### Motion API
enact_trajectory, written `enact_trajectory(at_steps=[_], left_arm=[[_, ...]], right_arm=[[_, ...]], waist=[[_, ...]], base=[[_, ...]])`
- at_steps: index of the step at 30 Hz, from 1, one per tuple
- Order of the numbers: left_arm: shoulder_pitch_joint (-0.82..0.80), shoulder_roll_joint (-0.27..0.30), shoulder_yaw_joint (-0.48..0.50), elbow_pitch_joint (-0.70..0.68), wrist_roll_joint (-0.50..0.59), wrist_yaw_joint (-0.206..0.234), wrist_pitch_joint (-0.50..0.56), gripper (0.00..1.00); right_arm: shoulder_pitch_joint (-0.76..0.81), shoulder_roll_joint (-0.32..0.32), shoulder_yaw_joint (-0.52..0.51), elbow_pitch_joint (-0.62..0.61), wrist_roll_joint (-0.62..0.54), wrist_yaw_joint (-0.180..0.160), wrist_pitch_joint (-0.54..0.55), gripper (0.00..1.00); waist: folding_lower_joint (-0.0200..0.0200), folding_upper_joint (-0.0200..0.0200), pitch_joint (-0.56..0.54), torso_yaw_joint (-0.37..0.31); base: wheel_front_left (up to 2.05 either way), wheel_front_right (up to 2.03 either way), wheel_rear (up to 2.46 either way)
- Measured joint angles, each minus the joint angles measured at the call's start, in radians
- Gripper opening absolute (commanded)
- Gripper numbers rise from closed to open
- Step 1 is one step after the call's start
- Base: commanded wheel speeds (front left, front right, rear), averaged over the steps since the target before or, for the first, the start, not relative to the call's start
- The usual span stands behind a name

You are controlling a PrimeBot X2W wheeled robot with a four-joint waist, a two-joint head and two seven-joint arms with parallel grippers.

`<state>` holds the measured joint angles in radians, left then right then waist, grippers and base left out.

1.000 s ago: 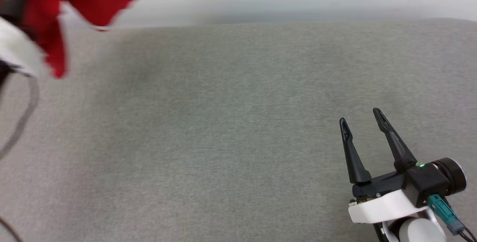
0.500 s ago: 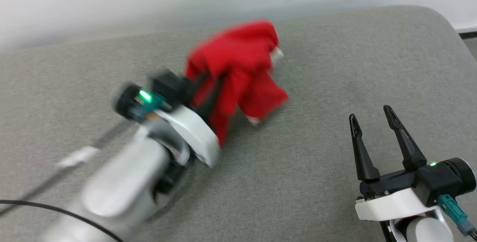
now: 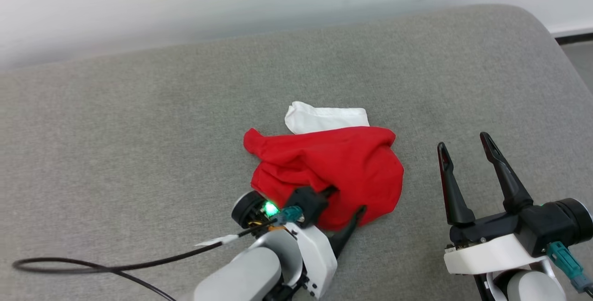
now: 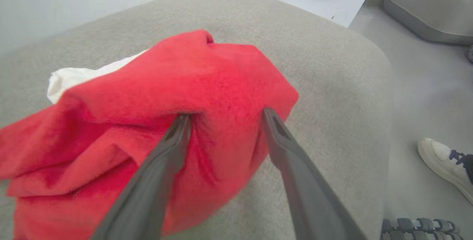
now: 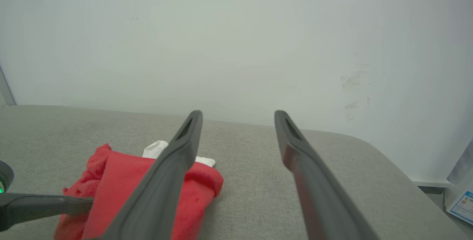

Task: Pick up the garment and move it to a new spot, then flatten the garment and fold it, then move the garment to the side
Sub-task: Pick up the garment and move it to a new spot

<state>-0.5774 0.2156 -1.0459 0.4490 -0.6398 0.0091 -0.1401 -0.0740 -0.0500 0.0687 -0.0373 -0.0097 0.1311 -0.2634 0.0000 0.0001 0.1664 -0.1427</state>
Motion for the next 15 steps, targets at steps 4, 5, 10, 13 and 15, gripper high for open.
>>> enact_trajectory(at_steps=[4,5,10,13,15], left_arm=[[-0.001,0.009,0.047,-0.024,-0.01,0.019,-0.061,1.0],[-0.001,0.018,0.065,-0.038,-0.016,0.028,-0.074,1.0],[0.001,0.093,0.173,-0.132,-0.015,0.093,-0.111,1.0],[0.042,0.15,0.252,-0.197,-0.016,0.13,-0.119,1.0],[0.084,0.187,0.312,-0.244,-0.009,0.151,-0.12,1.0]], right_arm=[[0.01,0.0,-0.006,0.005,-0.004,0.0,0.0,1.0],[0.017,0.0,-0.006,0.006,-0.007,0.0,0.0,1.0],[0.035,0.0,-0.003,0.009,-0.018,0.0,0.0,1.0],[0.039,0.0,-0.001,0.01,-0.02,0.0,0.0,1.0],[0.043,0.0,0.002,0.009,-0.022,0.0,0.0,1.0]], waist=[[0.0,0.0,-0.028,0.016],[0.0,0.0,-0.036,0.021],[0.0,0.0,-0.079,0.052],[0.0,0.0,-0.099,0.072],[0.0,0.0,-0.108,0.083]], base=[[0.0,0.0,0.0],[0.0,0.0,0.0],[0.0,0.0,0.0],[0.0,0.0,0.0],[0.0,0.0,0.0]])
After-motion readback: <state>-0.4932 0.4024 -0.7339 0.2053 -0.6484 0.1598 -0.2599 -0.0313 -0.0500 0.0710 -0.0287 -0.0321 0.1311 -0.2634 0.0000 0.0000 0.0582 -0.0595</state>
